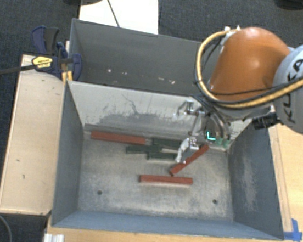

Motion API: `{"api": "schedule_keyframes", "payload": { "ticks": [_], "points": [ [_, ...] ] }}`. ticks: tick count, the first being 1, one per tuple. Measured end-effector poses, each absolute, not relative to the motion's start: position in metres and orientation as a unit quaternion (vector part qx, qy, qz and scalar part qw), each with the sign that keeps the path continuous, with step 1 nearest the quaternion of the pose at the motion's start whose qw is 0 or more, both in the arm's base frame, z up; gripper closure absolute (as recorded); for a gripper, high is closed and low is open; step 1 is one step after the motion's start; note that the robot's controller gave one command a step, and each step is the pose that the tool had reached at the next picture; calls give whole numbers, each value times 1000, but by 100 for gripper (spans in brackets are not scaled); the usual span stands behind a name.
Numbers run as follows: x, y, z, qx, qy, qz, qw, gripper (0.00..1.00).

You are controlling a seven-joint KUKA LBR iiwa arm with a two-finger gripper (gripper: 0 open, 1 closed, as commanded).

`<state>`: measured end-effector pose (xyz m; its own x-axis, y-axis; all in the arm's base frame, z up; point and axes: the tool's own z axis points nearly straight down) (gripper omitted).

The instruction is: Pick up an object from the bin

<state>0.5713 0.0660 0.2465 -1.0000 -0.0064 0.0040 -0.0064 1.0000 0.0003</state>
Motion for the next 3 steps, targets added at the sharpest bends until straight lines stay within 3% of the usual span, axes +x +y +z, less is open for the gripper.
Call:
{"api": "schedule_keyframes", "payload": {
  "ticks": [1, 2, 3],
  "points": [
    [573, 66, 250, 2, -1000, -1, -2, 0],
    [545, 48, 198, 7, -1000, -1, -4, 0],
    [539, 49, 137, 21, -1000, 0, -3, 0]
  ]
}}
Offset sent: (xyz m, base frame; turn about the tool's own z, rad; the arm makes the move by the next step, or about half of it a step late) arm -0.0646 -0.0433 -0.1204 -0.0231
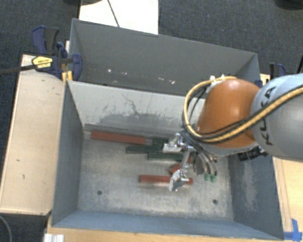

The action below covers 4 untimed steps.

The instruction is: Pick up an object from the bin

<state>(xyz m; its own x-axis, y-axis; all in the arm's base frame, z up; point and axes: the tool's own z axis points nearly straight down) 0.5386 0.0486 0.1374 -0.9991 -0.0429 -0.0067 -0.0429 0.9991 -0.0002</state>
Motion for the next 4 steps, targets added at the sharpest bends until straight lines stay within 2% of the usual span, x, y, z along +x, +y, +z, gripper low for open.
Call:
{"api": "schedule_keyframes", "payload": {
  "ticks": [1, 2, 3, 4],
  "points": [
    [561, 65, 81, -20, 1000, 1, 14, 100],
    [561, 65, 81, -20, 1000, 1, 14, 100],
    [563, 45, 90, -20, 1000, 1, 3, 100],
    [579, 73, 294, -21, 1000, 0, 4, 100]
  ]
}}
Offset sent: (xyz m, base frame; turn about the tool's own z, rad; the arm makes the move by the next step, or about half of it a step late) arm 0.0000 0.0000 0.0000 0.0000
